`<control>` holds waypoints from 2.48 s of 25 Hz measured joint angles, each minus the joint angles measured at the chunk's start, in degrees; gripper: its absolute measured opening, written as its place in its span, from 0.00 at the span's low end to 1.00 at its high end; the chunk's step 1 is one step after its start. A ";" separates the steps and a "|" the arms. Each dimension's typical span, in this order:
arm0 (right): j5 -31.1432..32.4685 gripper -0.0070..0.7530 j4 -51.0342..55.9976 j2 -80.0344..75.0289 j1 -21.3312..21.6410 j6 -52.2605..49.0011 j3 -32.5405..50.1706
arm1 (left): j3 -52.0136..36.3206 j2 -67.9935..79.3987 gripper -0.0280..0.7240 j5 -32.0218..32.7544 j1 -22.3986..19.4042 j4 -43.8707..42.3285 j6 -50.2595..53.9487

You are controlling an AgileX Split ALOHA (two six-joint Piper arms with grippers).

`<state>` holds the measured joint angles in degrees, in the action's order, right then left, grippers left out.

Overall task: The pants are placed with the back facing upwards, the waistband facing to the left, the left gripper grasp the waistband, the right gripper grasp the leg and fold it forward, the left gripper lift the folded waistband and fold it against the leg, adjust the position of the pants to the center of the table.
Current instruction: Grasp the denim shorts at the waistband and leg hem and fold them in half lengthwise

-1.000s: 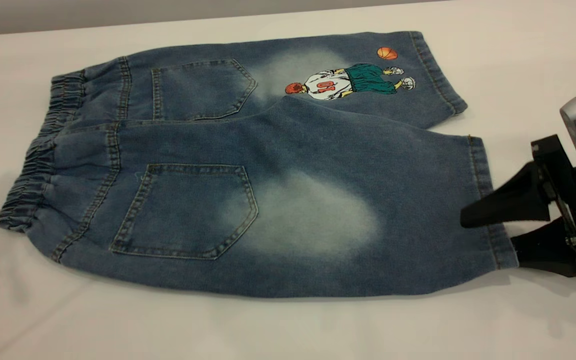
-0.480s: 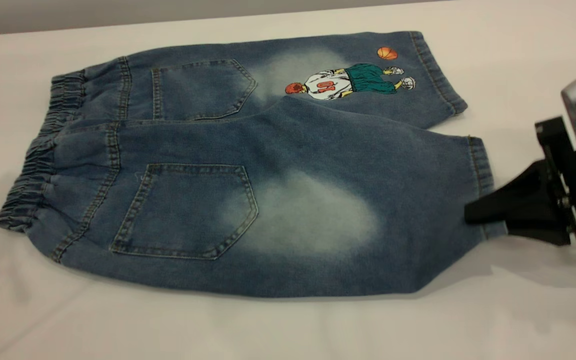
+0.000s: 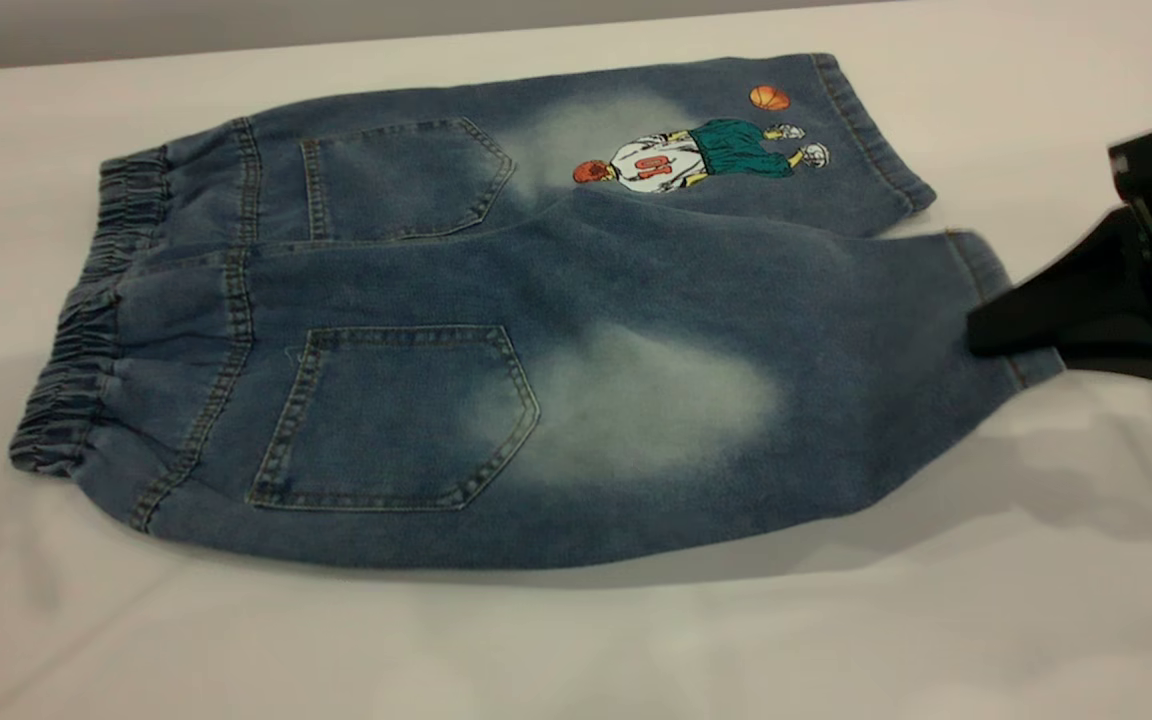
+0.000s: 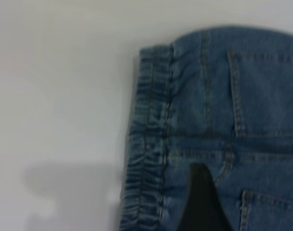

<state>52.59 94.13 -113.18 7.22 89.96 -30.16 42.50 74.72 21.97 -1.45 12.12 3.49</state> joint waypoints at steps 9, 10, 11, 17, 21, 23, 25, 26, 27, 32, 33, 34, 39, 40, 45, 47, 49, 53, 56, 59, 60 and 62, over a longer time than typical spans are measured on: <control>-6.29 0.02 -0.98 5.96 -7.93 0.00 -1.16 | 0.00 9.59 0.61 3.41 0.00 -0.36 -0.16; -6.29 0.02 -1.24 5.96 -7.93 0.00 -1.59 | 0.00 10.72 0.61 3.31 0.00 -0.70 -0.16; -6.53 0.02 -1.42 5.96 -7.93 -0.24 -1.91 | 0.00 12.15 0.61 3.35 0.00 -1.30 -0.16; -6.47 0.02 -2.06 5.81 -7.93 -1.23 -2.88 | 0.00 21.17 0.61 4.02 0.00 -2.99 -0.16; -6.47 0.02 -2.06 5.83 -7.93 -1.29 -2.88 | 0.00 26.51 0.61 1.93 0.00 -3.55 -0.85; -6.47 0.02 -2.06 5.83 -7.93 -1.29 -2.88 | 0.00 28.74 0.61 1.93 0.00 -3.55 -2.08; -6.47 0.02 -2.06 5.83 -7.93 -1.29 -2.88 | 0.00 30.45 0.61 1.70 0.00 -3.55 -3.49; -6.47 0.02 -2.06 5.83 -7.93 -1.29 -2.88 | 0.00 31.25 0.61 1.08 0.00 -3.55 -3.49; -6.47 0.02 -2.06 5.83 -7.93 -1.29 -2.88 | 0.00 31.93 0.61 -0.05 0.00 -3.55 -4.46; -6.43 0.02 -2.06 5.83 -7.93 -1.35 -2.88 | 0.00 34.19 0.61 -3.31 0.00 -3.36 -9.83; -6.43 0.02 -2.06 5.83 -7.93 -1.35 -2.88 | 0.00 34.54 0.61 -3.23 0.00 -3.36 -10.47; -6.43 0.02 -2.01 5.83 -7.93 -1.39 -2.88 | 0.00 34.86 0.61 -3.23 0.00 -3.36 -10.83; -6.43 0.02 -2.01 5.83 -7.93 -1.41 -2.88 | 0.00 36.30 0.61 -4.89 0.00 -3.31 -10.88; -6.43 0.02 -2.01 5.83 -7.93 -1.41 -2.88 | 0.00 36.67 0.61 -4.83 0.00 -3.31 -10.88; -6.43 0.02 -2.01 5.83 -7.93 -1.41 -2.88 | 0.00 38.51 0.61 -5.96 0.00 -3.12 -10.77; -6.43 0.02 -2.01 5.83 -7.93 -1.41 -2.88 | 0.00 38.70 0.61 -5.96 0.00 -2.68 -10.77; -6.43 0.03 -2.01 5.83 -7.93 -1.41 -2.88 | 0.00 38.74 0.61 -5.96 0.00 -2.63 -10.77; -6.42 0.03 -2.01 5.83 -7.93 -1.41 -2.88 | 0.00 38.74 0.61 -6.09 0.00 -2.55 -10.66; -6.22 0.03 -2.01 5.83 -7.93 -1.41 -2.88 | 0.00 38.76 0.61 -6.17 0.00 -1.94 -10.59; -5.99 0.03 -2.01 5.83 -7.93 -1.41 -2.88 | -0.05 38.81 0.61 -6.50 0.00 -1.18 -10.55; -5.99 0.03 -2.01 5.83 -7.93 -1.41 -2.88 | -0.05 38.81 0.61 -6.79 0.00 -0.79 -10.55; -5.99 0.03 -1.97 5.83 -7.93 -1.41 -2.88 | -0.05 38.83 0.61 -7.28 0.00 0.43 -10.55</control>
<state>46.59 92.16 -107.35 -0.72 88.55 -33.03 42.44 113.55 14.69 -1.45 12.55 -7.06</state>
